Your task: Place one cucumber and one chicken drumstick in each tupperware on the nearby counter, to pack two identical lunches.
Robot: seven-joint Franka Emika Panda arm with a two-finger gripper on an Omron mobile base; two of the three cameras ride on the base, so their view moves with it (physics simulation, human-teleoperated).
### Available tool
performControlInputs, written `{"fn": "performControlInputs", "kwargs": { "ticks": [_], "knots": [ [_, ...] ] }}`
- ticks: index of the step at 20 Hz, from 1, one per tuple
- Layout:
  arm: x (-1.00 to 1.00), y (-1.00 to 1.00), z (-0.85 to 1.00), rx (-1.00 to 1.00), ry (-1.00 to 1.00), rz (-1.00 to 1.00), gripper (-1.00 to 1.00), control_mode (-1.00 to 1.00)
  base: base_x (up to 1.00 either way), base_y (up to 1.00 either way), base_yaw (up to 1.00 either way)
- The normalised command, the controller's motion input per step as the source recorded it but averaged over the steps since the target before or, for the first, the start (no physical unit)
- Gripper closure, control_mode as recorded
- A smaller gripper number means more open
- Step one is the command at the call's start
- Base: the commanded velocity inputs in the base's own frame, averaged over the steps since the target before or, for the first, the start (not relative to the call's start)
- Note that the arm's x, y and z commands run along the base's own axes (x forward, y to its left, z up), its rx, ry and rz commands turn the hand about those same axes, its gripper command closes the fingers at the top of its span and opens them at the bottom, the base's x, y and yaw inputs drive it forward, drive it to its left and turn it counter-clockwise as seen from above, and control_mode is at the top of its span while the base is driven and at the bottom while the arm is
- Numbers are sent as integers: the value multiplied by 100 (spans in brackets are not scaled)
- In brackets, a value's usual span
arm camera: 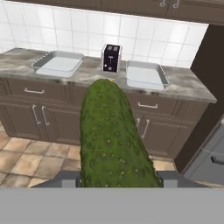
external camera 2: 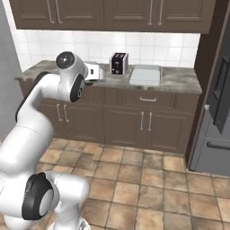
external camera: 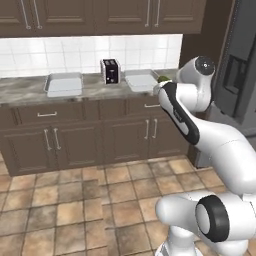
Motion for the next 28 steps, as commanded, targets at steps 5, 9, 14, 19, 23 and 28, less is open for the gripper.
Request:
{"fn": "performControlInputs", "kwargs": {
  "ticks": [5, 9, 14, 19, 23, 28],
  "knots": [
    [0, 0, 0, 0, 0, 0, 100, 100, 100, 27, 21],
    [0, 0, 0, 0, 0, 0, 100, 100, 100, 16, 38],
    [0, 0, 0, 0, 0, 0, 100, 100, 99, 46, 31],
    [0, 0, 0, 0, 0, 0, 100, 100, 86, 84, 19],
    [0, 0, 0, 0, 0, 0, 100, 100, 71, 95, 1],
    [0, 0, 0, 0, 0, 0, 100, 100, 47, 34, -27]
  ]
}}
